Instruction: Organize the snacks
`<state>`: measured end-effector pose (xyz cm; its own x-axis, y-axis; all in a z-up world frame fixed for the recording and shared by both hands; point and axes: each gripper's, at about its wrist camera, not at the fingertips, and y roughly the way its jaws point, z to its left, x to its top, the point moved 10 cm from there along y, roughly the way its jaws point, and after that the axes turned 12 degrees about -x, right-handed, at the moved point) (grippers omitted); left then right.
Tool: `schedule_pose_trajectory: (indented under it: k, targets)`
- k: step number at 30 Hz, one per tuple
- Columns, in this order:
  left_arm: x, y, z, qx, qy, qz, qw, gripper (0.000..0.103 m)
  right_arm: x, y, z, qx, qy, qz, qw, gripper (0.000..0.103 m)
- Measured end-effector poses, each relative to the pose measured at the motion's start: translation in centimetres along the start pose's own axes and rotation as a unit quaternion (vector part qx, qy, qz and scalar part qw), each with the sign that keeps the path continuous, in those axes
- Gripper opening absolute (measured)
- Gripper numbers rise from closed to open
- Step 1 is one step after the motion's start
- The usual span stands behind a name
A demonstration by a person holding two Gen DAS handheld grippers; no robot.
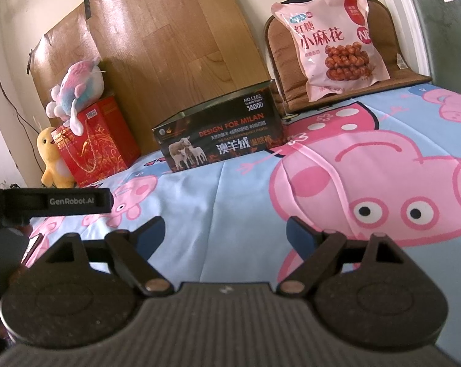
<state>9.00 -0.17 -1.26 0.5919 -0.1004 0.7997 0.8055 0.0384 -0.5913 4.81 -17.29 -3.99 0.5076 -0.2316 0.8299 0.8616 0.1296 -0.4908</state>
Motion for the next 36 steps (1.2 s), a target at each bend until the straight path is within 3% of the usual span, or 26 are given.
schedule_pose_trajectory:
  k: [24,36]
  targets:
    - [0.5,0.1,-1.5,-0.013,0.017,-0.005,0.9998,0.103,0.0,-0.1,-0.9,-0.003,0.013,0.0,1.0,0.088]
    - [2.5,1.5,-3.0,-0.07,0.016,0.015,0.9973,0.103,-0.1,0.1,-1.2,-0.011,0.015,-0.001,1.0,0.088]
